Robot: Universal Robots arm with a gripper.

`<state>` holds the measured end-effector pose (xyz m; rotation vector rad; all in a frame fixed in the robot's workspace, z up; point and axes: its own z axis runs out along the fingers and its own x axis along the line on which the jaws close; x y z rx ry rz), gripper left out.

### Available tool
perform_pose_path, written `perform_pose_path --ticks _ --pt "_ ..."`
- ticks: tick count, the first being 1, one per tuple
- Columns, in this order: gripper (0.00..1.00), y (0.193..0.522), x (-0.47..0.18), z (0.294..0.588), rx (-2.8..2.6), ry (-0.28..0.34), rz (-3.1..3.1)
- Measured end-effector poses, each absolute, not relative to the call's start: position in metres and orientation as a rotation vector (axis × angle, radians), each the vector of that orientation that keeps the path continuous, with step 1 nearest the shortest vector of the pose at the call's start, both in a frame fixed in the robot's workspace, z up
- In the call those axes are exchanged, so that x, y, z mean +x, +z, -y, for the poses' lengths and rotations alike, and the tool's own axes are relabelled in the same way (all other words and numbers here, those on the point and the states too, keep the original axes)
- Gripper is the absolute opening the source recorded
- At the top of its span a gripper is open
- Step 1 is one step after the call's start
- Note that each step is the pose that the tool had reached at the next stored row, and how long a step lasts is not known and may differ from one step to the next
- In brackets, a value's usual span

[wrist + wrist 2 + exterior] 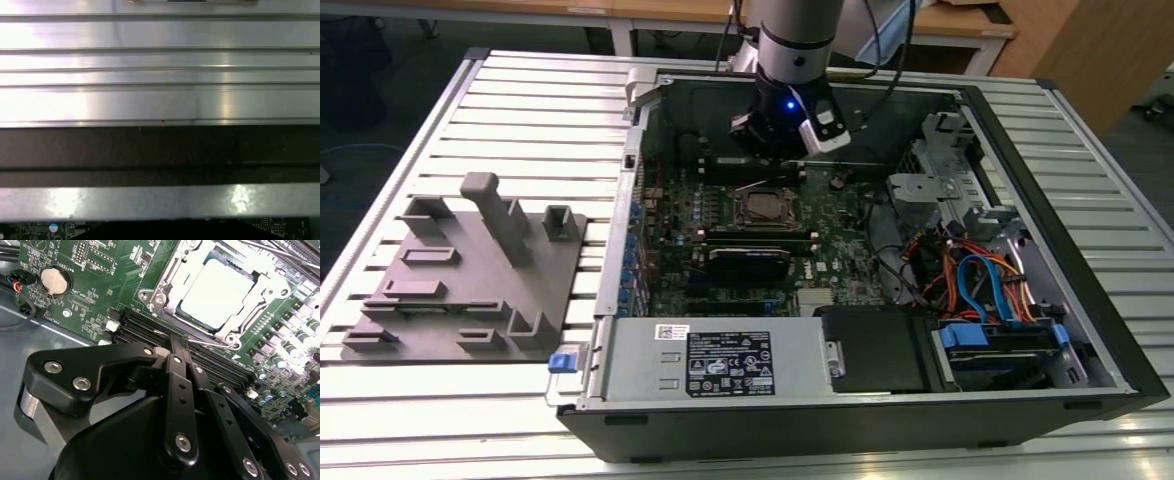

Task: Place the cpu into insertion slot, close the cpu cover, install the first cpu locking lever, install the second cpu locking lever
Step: 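Install the first cpu locking lever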

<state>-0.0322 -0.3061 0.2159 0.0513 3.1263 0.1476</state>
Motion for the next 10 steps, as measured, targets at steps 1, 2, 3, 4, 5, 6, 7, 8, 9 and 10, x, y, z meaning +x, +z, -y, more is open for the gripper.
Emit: perform_pose_path --ticks 1,2,3,4,5,6,7,8,9,10 --pt "0.1 0.2151 -0.0317 0.3061 0.052 0.148 -3.126" --pt "0.1 0.2143 -0.0313 0.3061 0.052 0.148 -3.126" --pt "0.1 0.2135 -0.0311 0.3061 0.053 0.148 -3.126" --pt "0.1 0.2127 -0.0308 0.3061 0.054 0.148 -3.126" --pt "0.1 0.212 -0.0306 0.3061 0.055 0.147 -3.126" --pt "0.1 0.2113 -0.0304 0.3061 0.056 0.147 -3.126" --pt "0.1 0.2105 -0.0302 0.3061 0.059 0.147 -3.126" --pt "0.1 0.2098 -0.0299 0.3061 0.061 0.148 -3.126" --pt "0.1 0.2092 -0.0297 0.3061 0.064 0.147 -3.126" --pt "0.1 0.2087 -0.0293 0.3061 0.066 0.148 -3.126"
